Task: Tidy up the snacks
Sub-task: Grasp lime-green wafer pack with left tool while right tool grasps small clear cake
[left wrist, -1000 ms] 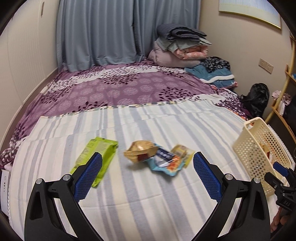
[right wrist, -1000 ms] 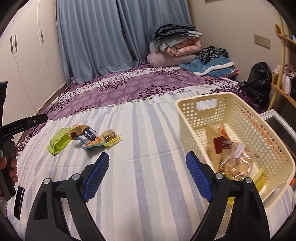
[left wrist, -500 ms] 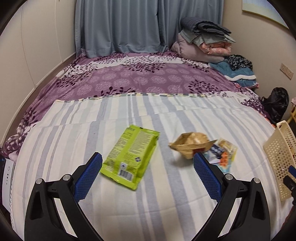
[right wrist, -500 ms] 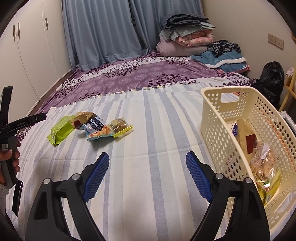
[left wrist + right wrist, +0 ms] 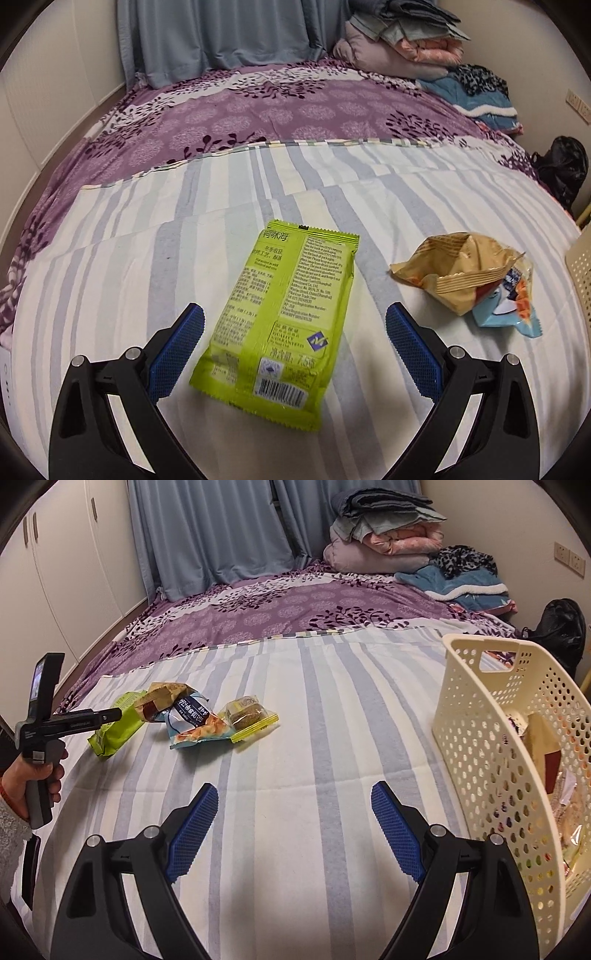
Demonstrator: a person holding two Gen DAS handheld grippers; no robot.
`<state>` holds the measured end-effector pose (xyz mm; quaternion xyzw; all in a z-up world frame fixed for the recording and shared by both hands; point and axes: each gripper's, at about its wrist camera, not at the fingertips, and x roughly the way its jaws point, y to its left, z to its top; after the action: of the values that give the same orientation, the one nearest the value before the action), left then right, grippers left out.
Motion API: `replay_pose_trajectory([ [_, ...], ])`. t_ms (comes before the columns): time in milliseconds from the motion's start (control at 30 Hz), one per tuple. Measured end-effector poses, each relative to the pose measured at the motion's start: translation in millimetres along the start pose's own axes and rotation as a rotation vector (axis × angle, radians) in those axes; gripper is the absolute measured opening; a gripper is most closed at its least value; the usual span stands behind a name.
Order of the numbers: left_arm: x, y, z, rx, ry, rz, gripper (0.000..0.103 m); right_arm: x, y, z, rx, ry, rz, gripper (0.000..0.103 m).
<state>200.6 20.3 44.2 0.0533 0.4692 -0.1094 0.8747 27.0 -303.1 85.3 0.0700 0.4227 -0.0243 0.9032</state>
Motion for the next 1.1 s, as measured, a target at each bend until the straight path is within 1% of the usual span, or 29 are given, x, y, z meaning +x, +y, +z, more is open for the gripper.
replay_pose_trajectory([
  [67, 7, -1, 2, 0.02, 0.006, -0.004, 0.1, 5, 3, 1, 0.001, 0.001, 0.003, 0.096],
  [200, 21, 1, 7, 0.044, 0.022, -0.003, 0.1, 19, 7, 7, 0.004, 0.018, 0.021, 0.096],
  [433, 39, 14, 8, 0.012, 0.049, -0.012, 0.1, 49, 13, 26, 0.007, 0.036, 0.063, 0.096],
  [533, 44, 19, 7, -0.001, 0.054, -0.03, 0.1, 63, 17, 37, -0.008, 0.033, 0.06, 0.097],
  [667, 46, 24, 4, -0.026, 0.04, -0.057, 0.099, 83, 23, 49, -0.044, 0.032, 0.048, 0.097],
  [733, 46, 23, 3, -0.028, 0.029, -0.078, 0.09, 94, 26, 54, -0.059, 0.041, 0.042, 0.097],
  [767, 46, 23, 3, -0.028, 0.026, -0.088, 0.081, 100, 27, 56, -0.066, 0.044, 0.044, 0.096],
  [800, 47, 22, 2, -0.026, 0.024, -0.087, 0.076, 104, 27, 58, -0.071, 0.047, 0.046, 0.096],
  [967, 44, 19, 2, -0.017, 0.011, -0.087, 0.073, 125, 35, 66, -0.106, 0.071, 0.05, 0.096],
  [1100, 40, 21, 1, -0.026, 0.005, -0.083, 0.073, 133, 38, 71, -0.112, 0.078, 0.065, 0.096],
])
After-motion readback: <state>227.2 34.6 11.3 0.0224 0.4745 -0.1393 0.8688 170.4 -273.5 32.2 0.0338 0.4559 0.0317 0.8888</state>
